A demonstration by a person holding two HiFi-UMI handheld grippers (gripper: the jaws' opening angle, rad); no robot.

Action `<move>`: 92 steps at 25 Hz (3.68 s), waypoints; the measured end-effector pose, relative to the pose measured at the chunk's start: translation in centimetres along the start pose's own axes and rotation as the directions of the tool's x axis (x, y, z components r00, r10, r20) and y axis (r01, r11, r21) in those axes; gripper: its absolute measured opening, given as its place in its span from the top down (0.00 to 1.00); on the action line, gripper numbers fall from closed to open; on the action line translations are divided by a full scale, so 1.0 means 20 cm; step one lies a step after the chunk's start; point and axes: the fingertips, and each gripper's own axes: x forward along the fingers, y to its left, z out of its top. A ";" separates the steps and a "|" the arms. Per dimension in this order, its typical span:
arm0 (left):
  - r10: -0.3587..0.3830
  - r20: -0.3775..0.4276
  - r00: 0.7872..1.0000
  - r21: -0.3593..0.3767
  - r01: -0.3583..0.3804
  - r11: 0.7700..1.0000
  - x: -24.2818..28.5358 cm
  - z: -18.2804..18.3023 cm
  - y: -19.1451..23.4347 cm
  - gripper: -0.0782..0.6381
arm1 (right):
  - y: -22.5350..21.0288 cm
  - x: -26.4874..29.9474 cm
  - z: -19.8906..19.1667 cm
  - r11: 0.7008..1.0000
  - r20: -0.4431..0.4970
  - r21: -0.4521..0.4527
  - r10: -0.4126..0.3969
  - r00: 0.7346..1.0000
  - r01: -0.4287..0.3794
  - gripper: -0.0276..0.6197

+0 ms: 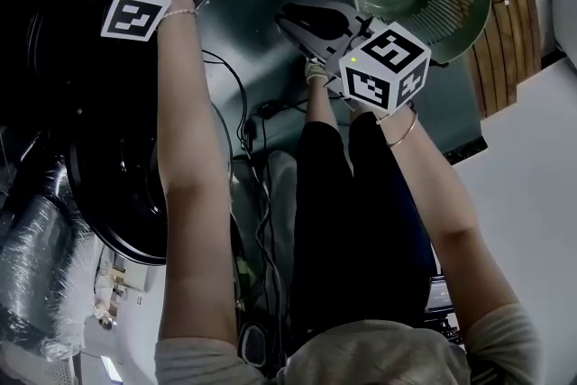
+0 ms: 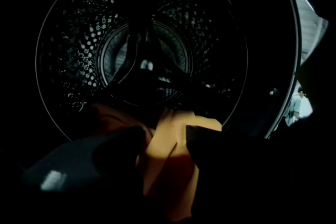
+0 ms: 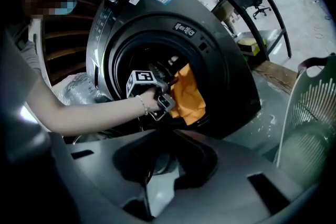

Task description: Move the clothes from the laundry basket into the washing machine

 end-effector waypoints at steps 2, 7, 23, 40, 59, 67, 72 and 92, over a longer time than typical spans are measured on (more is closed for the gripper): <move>0.014 -0.021 1.000 -0.012 -0.014 1.000 -0.01 -0.03 0.01 0.48 | 0.00 0.00 0.00 1.000 -0.006 -0.003 0.001 1.000 -0.001 0.84; 0.036 -0.027 0.999 -0.014 -0.036 0.999 -0.19 -0.08 0.03 0.38 | -0.01 -0.02 0.03 1.000 0.024 0.011 -0.013 1.000 0.013 0.84; 0.036 -0.356 0.934 -0.032 -0.051 0.998 -0.18 -0.72 0.03 0.37 | -0.04 -0.02 -0.02 0.999 -0.036 -0.036 -0.042 0.998 0.041 0.84; 0.024 -0.052 0.998 0.178 -0.015 0.984 0.14 -0.08 0.04 0.77 | -0.01 0.03 0.04 0.995 -0.059 -0.098 -0.016 0.998 0.010 0.84; 0.064 -0.159 0.985 0.047 -0.057 0.997 -0.15 -0.16 0.03 0.42 | 0.09 -0.11 0.21 0.989 -0.038 -0.137 -0.066 0.997 0.061 0.84; -0.107 -0.194 0.975 0.073 0.123 0.990 -0.58 -0.05 -0.30 0.42 | 0.32 -0.31 0.50 0.974 0.017 -0.191 -0.124 0.992 0.125 0.84; -0.244 -0.228 0.942 0.058 0.264 0.963 -0.90 0.10 -0.64 0.43 | 0.53 -0.51 0.64 0.973 0.031 -0.193 -0.122 0.992 0.125 0.84; -0.574 -0.166 0.802 0.149 0.596 0.789 -1.74 0.93 -1.64 0.88 | 1.34 -1.31 1.25 0.911 0.340 -0.364 -0.063 0.938 0.194 0.94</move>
